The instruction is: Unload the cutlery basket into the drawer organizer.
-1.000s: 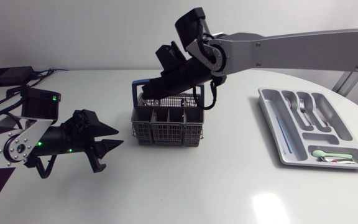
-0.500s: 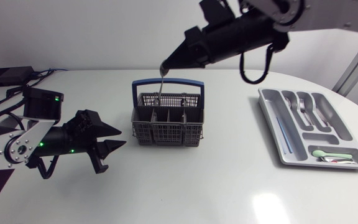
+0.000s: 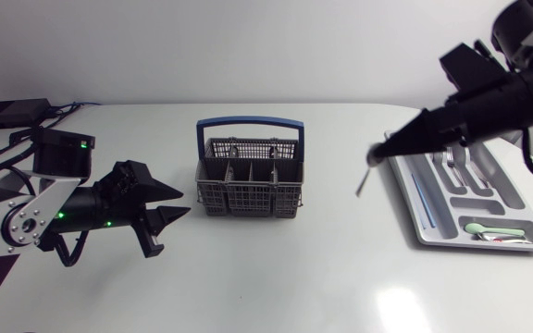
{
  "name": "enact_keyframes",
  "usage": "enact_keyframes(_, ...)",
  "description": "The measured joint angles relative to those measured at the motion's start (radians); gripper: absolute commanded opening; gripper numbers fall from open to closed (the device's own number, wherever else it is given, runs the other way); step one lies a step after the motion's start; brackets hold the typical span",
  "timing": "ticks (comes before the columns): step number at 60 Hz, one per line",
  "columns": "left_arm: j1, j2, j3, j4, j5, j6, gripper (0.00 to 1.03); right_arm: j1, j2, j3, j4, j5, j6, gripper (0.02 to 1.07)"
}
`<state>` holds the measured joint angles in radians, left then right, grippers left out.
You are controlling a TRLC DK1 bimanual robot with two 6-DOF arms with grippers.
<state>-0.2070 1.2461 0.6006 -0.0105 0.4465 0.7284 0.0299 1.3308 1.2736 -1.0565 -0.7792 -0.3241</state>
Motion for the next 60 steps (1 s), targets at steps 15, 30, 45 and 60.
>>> enact_keyframes(15,-0.051,0.000,0.000,-0.007,-0.037,-0.020,0.44,-0.387,-0.031,-0.130,-0.042,0.217,-0.277,0.08)
enact_keyframes(30,-0.072,-0.006,0.002,-0.027,-0.064,-0.026,0.44,-0.632,0.031,-0.159,0.115,0.364,-0.395,0.08)
enact_keyframes(45,-0.072,-0.044,0.002,-0.047,-0.082,-0.027,0.44,-0.718,0.169,-0.191,0.347,0.489,-0.425,0.09)
enact_keyframes(60,-0.072,-0.062,0.002,-0.063,-0.086,-0.029,0.44,-0.732,0.254,-0.237,0.496,0.568,-0.428,0.10)
